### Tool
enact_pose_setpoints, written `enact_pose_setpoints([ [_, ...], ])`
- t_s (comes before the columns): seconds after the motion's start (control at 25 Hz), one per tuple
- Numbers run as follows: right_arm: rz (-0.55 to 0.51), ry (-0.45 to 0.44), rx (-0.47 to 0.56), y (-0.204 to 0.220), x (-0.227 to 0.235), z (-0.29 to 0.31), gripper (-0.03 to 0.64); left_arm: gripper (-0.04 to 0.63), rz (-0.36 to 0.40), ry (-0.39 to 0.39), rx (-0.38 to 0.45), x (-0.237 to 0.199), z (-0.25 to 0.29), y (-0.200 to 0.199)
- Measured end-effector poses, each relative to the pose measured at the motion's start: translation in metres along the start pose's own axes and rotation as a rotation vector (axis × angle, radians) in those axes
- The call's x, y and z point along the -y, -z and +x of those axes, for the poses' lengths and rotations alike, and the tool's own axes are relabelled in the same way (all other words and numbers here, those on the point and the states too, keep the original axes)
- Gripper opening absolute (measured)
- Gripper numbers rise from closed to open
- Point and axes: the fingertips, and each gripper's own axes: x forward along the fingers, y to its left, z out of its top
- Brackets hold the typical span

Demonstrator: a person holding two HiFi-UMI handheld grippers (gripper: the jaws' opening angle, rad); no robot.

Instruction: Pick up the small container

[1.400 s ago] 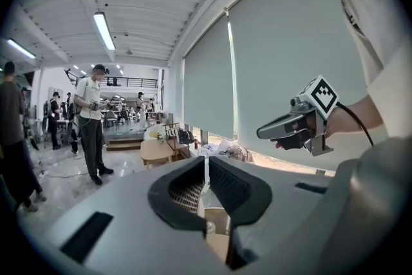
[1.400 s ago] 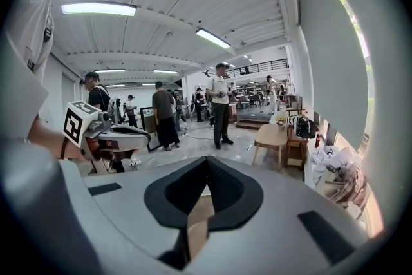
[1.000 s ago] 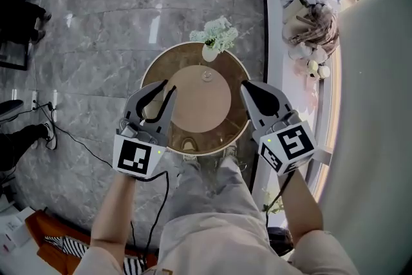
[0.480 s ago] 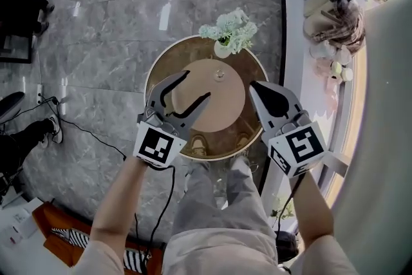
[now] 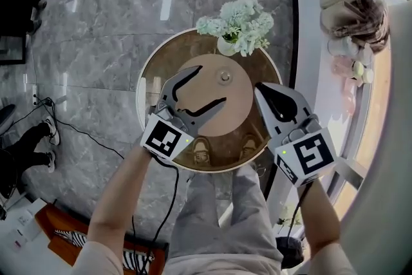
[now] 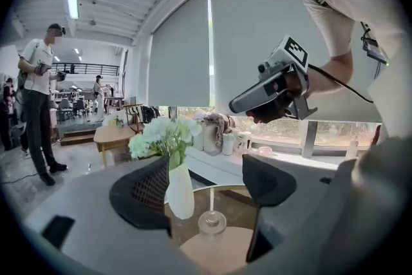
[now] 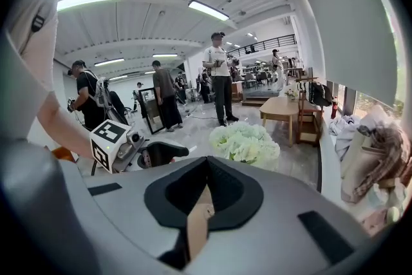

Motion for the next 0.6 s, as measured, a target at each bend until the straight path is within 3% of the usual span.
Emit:
enact_pose_setpoints([
  [0.24,0.002,-0.015,0.010,0.032,0.007,0.031,0.005,0.350,-0.042,0.043,-0.041,0.003,0.037,0.067],
  [0.44,0.020,-0.019,0.017,0.054,0.009,0.050,0.005,0.353,-0.011,0.080,-0.059,0.016,0.066,0.109],
  [0.6,0.050,-0.013,0.012,0.076,0.013,0.058,0.006,0.353,-0.035,0.085,-0.074,0.023,0.088,0.139],
])
